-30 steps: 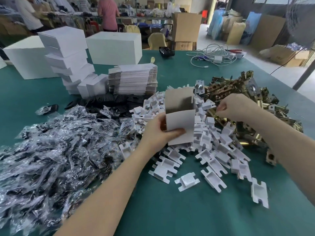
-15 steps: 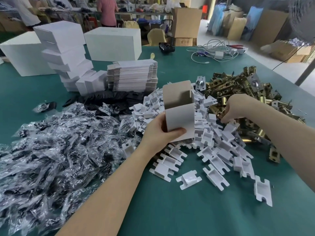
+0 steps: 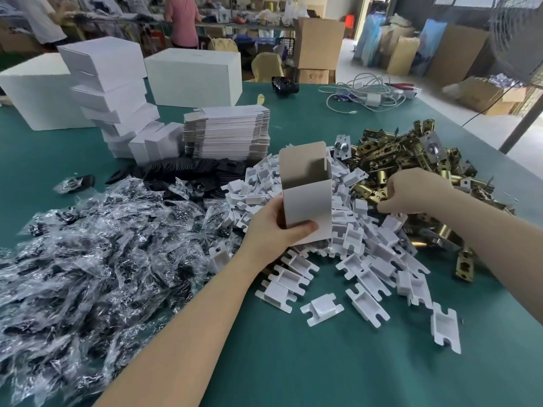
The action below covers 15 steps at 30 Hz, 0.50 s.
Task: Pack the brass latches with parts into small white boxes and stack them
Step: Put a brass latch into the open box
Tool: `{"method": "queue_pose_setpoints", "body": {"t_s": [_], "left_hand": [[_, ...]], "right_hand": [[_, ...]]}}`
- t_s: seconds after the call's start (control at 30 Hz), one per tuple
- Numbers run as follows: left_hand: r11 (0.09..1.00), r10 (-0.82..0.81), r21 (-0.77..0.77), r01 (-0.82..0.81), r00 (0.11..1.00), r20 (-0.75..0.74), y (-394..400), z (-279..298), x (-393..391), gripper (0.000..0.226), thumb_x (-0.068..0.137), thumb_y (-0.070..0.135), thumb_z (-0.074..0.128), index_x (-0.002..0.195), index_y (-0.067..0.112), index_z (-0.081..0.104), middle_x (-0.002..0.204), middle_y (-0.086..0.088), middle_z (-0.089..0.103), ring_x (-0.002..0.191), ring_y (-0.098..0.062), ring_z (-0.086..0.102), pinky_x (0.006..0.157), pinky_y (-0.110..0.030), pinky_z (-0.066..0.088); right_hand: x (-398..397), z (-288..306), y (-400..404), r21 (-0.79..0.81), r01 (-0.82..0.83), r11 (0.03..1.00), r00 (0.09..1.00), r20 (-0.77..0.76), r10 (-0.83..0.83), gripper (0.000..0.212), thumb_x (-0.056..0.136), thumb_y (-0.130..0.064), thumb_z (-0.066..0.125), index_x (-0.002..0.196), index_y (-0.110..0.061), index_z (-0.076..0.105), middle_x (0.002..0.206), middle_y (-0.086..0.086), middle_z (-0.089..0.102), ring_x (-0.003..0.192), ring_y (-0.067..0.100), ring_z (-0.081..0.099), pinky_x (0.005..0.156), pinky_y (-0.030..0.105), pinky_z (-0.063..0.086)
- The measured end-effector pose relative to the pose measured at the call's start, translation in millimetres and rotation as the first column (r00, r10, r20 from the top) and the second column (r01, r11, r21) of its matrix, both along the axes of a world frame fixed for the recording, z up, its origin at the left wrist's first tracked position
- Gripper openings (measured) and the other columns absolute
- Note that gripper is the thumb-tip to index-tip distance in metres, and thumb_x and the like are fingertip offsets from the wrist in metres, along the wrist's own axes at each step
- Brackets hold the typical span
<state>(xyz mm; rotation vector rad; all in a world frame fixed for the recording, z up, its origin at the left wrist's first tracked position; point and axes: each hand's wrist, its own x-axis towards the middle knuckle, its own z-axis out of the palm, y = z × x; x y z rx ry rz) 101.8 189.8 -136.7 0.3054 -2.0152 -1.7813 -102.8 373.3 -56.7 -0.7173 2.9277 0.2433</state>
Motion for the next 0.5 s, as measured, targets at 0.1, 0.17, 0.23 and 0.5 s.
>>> {"method": "queue_pose_setpoints", "body": {"t_s": [0.1, 0.17, 0.23, 0.5], "left_hand": [[1.000, 0.000, -0.008, 0.000, 1.000, 0.005, -0.8, 0.2, 1.0, 0.050, 0.074, 0.017, 0.087, 0.103, 0.046, 0.058, 0.098, 0.032, 0.069, 0.092, 0.008, 0.066, 0.070, -0.008, 0.051], [1.000, -0.004, -0.007, 0.004, 1.000, 0.011, -0.9, -0.1, 0.8, 0.050, 0.074, 0.018, 0.087, 0.102, 0.047, 0.057, 0.097, 0.034, 0.068, 0.091, 0.010, 0.065, 0.068, -0.006, 0.050], [1.000, -0.005, -0.002, 0.005, 1.000, 0.018, -0.7, -0.3, 0.4, 0.051, 0.074, 0.019, 0.087, 0.103, 0.048, 0.057, 0.097, 0.034, 0.068, 0.091, 0.010, 0.065, 0.067, -0.006, 0.050], [1.000, 0.011, -0.005, -0.011, 1.000, 0.021, -0.3, -1.2, -0.7, 0.049, 0.071, 0.025, 0.088, 0.102, 0.048, 0.058, 0.098, 0.031, 0.069, 0.091, 0.008, 0.066, 0.068, -0.008, 0.051]], "right_hand": [[-7.1, 7.2, 3.7, -0.139, -0.059, 0.989, 0.998, 0.005, 0.060, 0.033, 0.080, -0.040, 0.072, 0.091, -0.010, 0.067, 0.080, 0.002, 0.065, 0.070, 0.016, 0.058, 0.064, 0.030, 0.053], [-10.3, 13.3, 6.4, -0.298, -0.033, 0.954, 0.997, 0.063, 0.054, 0.023, 0.079, -0.037, 0.076, 0.086, -0.017, 0.066, 0.085, 0.000, 0.065, 0.073, 0.012, 0.056, 0.063, 0.027, 0.048], [-11.7, 18.2, 9.6, -0.477, 0.073, 0.876, 0.983, 0.182, 0.017, 0.020, 0.079, -0.034, 0.078, 0.085, -0.020, 0.066, 0.083, 0.001, 0.062, 0.070, 0.012, 0.054, 0.059, 0.025, 0.043], [-6.2, 14.9, -0.5, -0.684, 0.417, 0.599, 0.884, 0.457, -0.094, 0.024, 0.079, -0.024, 0.080, 0.097, -0.016, 0.065, 0.093, 0.010, 0.067, 0.072, 0.016, 0.063, 0.064, 0.029, 0.057]]}}
